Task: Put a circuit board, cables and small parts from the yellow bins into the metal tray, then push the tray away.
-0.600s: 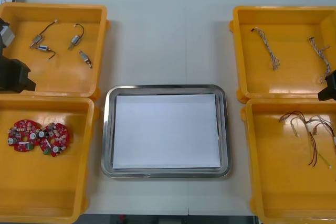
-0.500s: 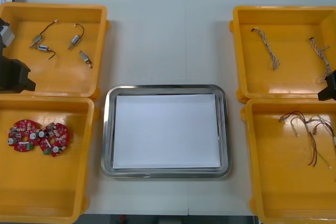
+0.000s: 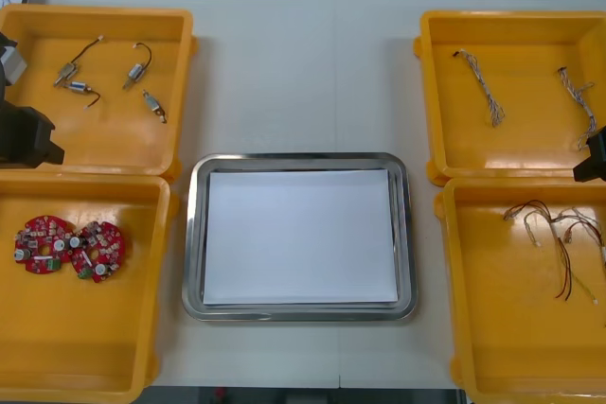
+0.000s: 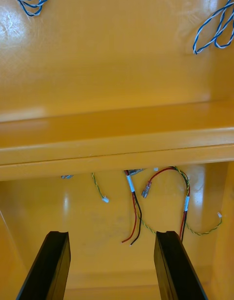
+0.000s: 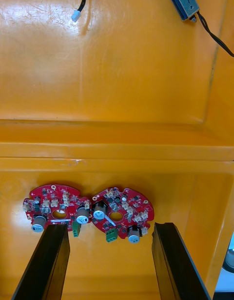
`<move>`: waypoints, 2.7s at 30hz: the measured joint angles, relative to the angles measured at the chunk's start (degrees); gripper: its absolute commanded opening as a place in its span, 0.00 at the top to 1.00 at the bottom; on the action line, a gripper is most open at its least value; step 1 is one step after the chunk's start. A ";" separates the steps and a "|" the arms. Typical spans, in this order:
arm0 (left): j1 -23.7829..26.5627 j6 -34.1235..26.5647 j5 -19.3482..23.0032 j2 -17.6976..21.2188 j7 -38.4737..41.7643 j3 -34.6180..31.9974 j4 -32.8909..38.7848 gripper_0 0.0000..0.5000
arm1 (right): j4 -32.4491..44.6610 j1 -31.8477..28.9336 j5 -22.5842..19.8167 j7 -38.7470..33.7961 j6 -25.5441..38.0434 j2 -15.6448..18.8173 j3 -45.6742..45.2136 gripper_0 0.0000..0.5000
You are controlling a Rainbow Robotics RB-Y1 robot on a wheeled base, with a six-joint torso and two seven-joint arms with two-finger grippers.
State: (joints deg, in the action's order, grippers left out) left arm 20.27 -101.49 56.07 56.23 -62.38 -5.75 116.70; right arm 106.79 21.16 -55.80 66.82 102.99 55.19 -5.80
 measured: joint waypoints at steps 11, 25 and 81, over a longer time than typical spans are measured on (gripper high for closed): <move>0.00 0.00 0.00 0.00 0.00 0.00 0.00 0.00 | 0.00 0.00 0.00 0.00 0.00 0.00 0.00 0.00; 0.00 0.00 0.00 0.00 0.00 0.00 0.00 0.00 | 0.00 0.00 0.00 0.00 0.00 0.00 0.00 0.00; 0.00 0.00 0.00 0.00 0.00 0.00 0.00 0.00 | 0.00 0.00 0.00 0.00 0.00 0.00 0.00 0.00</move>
State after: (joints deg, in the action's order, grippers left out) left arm 20.27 -101.49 56.07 56.23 -62.38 -5.75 116.70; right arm 106.79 21.16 -55.80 66.82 102.99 55.19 -5.80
